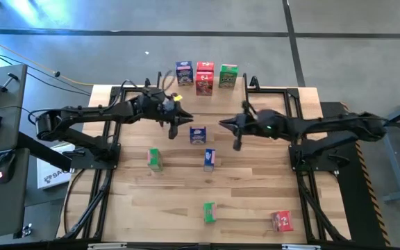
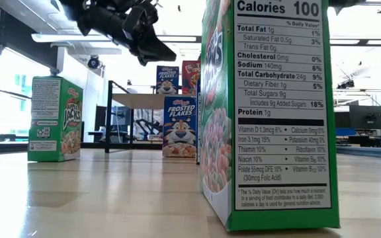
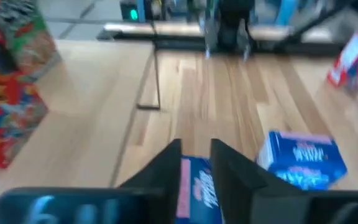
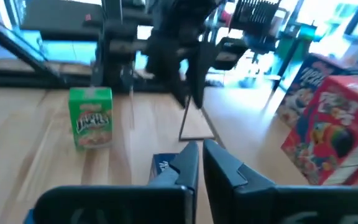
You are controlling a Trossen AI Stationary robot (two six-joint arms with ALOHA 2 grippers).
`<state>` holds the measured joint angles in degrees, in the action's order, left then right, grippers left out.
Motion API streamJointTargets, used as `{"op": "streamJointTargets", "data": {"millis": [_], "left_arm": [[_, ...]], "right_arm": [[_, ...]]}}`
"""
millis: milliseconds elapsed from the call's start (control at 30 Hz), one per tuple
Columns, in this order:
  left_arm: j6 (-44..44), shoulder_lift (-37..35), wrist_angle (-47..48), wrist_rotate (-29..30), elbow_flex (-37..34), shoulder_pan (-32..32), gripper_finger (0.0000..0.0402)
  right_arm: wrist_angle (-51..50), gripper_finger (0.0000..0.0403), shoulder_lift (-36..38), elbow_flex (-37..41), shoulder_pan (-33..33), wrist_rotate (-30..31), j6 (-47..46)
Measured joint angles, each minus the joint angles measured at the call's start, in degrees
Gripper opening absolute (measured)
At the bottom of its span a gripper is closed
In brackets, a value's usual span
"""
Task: Stack cereal on shelf
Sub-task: Put the top blue cereal box aligned with the other blue cereal box on the shelf
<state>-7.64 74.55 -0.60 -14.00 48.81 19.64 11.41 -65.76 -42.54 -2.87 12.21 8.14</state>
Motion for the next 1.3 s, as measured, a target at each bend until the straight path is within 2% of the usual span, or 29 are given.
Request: {"op": "streamJointTargets", "data": {"millis": [133,267,467,667,767,1000,1300], "left_arm": [[-2.1,2.3,6.0,5.2,4.1,-3.4,0.0149],[-0.2,6.3,9.8,5.8,7.5,-5.1,0.0219],[-1.0,13.2,15.8,9.1,12.2,-6.0,0.0281],[-2.2,18.0,17.8,10.7,14.5,-6.7,0.0289],[-2.6,19.1,17.5,13.0,14.5,-7.0,0.0288],[-4.1,19.6,19.2,13.2,14.5,-7.1,0.0286],[-4.1,19.6,20.0,12.8,14.5,-7.1,0.0241]], "right_arm": [[6.6,0.0001,4.9,6.9,0.7,1.4,0.8],[8.2,0.0001,7.8,10.4,0.7,1.2,0.4],[8.1,0.0,9.0,11.2,0.7,0.8,0.8],[7.7,0.0,8.9,11.2,0.7,-1.1,1.8],[7.7,0.0,8.9,11.2,0.7,-1.3,2.2],[7.7,0.0,8.9,11.2,0.7,-1.3,2.3],[7.7,0.0,8.9,11.2,0.7,-1.3,2.4]]}}
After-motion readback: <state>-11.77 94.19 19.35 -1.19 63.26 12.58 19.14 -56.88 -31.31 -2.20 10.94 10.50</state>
